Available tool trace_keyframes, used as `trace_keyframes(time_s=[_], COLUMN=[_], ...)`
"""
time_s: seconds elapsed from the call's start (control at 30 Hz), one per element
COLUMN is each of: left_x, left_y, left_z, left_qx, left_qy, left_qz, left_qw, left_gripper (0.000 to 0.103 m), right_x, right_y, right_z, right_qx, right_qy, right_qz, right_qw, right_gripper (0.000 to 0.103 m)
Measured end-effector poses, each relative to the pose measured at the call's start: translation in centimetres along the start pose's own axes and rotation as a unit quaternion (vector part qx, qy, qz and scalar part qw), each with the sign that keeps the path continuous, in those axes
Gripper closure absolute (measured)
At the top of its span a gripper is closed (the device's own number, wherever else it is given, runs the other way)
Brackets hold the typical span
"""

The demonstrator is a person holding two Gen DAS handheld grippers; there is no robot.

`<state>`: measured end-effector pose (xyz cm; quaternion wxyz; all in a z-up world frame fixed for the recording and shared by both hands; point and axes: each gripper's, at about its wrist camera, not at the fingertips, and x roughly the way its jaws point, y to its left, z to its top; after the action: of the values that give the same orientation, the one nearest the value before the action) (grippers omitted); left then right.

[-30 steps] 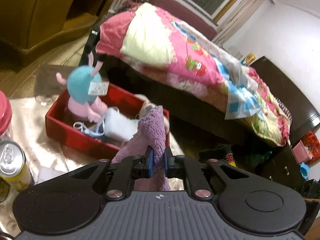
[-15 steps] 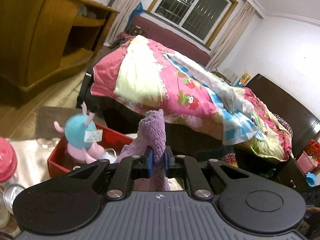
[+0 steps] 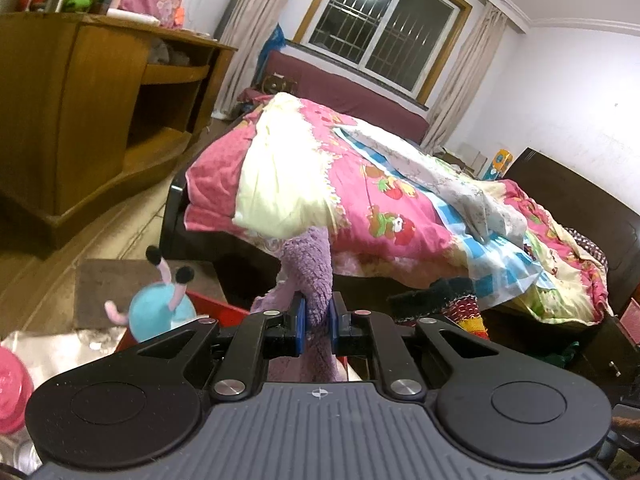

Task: Organize soft objects
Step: 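Lift the purple cloth and striped sock up with both tools, then lower the cloth and sock into the red box and open both tools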

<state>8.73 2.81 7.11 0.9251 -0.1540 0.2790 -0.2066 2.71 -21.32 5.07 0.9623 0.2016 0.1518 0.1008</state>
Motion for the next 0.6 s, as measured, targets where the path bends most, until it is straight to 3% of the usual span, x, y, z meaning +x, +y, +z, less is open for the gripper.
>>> trace_keyframes(time_s=[0.6], left_x=[5.3], left_y=[0.8], left_z=[0.6], left_qx=[0.017], left_qy=[0.023], left_qz=[0.027], left_qw=[0.9992], left_gripper=[0.093], right_x=[5.9], right_y=[-1.1], right_z=[0.6], right_qx=[-0.039], right_qy=[0.025], right_qz=[-0.029], right_qw=[0.999], right_gripper=[0.103])
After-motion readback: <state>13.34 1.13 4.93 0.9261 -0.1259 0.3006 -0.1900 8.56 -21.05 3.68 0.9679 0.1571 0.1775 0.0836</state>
